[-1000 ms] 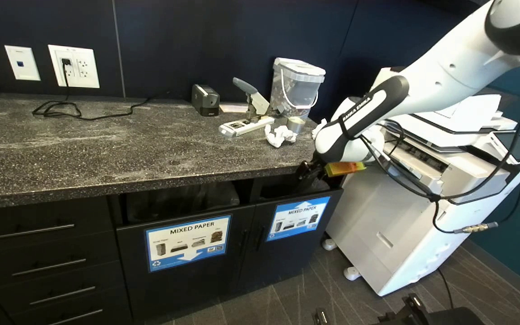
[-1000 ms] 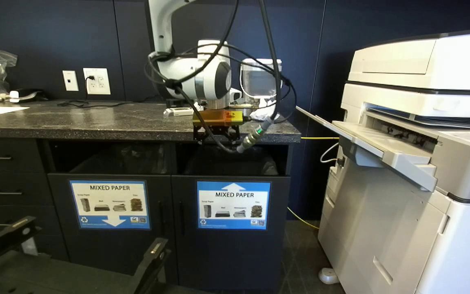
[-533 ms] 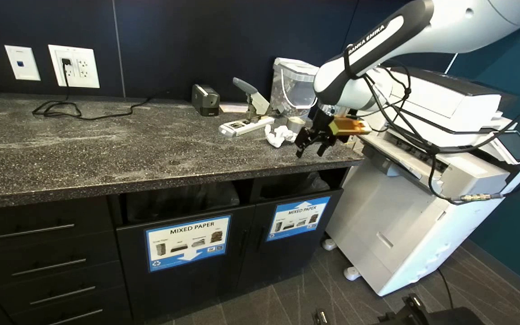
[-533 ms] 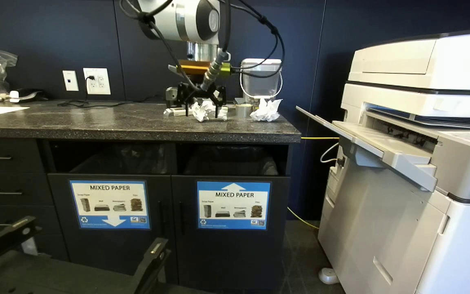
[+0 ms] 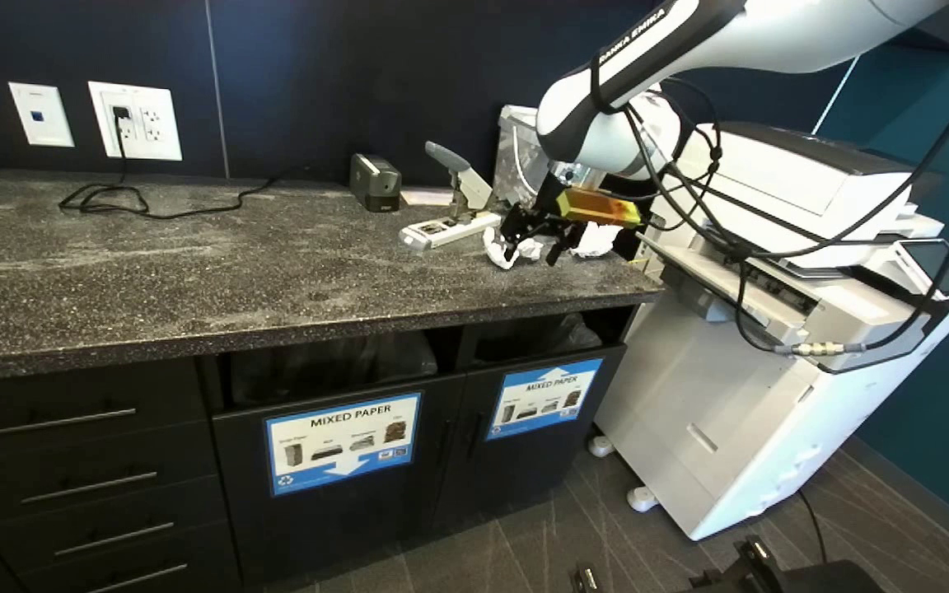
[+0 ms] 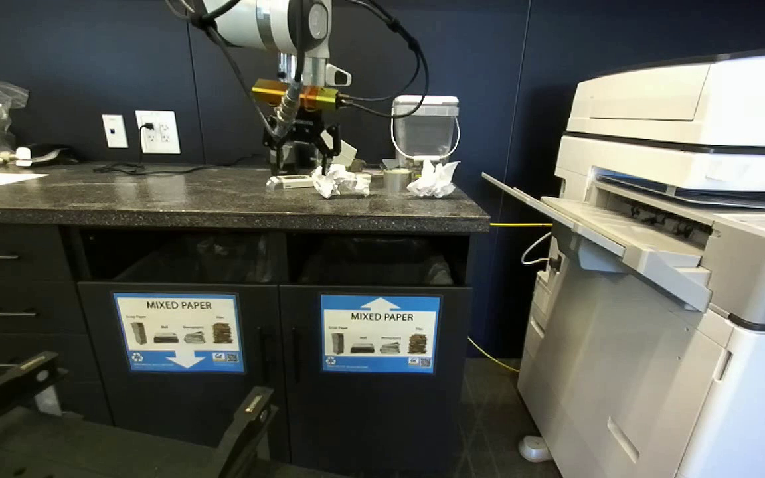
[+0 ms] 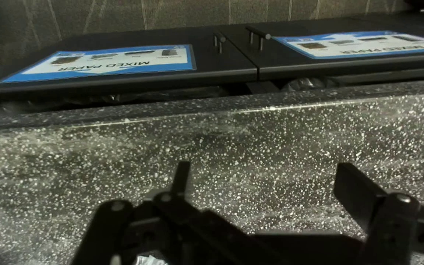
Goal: Put the papers in the bin to the right
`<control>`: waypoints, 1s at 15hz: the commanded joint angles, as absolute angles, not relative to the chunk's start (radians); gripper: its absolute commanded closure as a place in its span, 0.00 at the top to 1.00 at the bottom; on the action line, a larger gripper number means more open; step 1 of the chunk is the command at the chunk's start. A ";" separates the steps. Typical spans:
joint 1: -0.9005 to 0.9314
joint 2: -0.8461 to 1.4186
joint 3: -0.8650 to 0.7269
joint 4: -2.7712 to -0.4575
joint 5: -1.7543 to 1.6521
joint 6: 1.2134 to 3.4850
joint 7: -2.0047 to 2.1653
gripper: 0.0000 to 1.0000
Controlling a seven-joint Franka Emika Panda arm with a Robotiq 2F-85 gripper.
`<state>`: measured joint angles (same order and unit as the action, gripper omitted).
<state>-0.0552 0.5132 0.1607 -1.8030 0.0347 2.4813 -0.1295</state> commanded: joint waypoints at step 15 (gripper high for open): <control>0.147 0.824 -0.080 -1.307 0.036 2.398 0.468 1.00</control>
<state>0.1200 0.7609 -0.0312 -1.4264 0.0346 2.4602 0.3660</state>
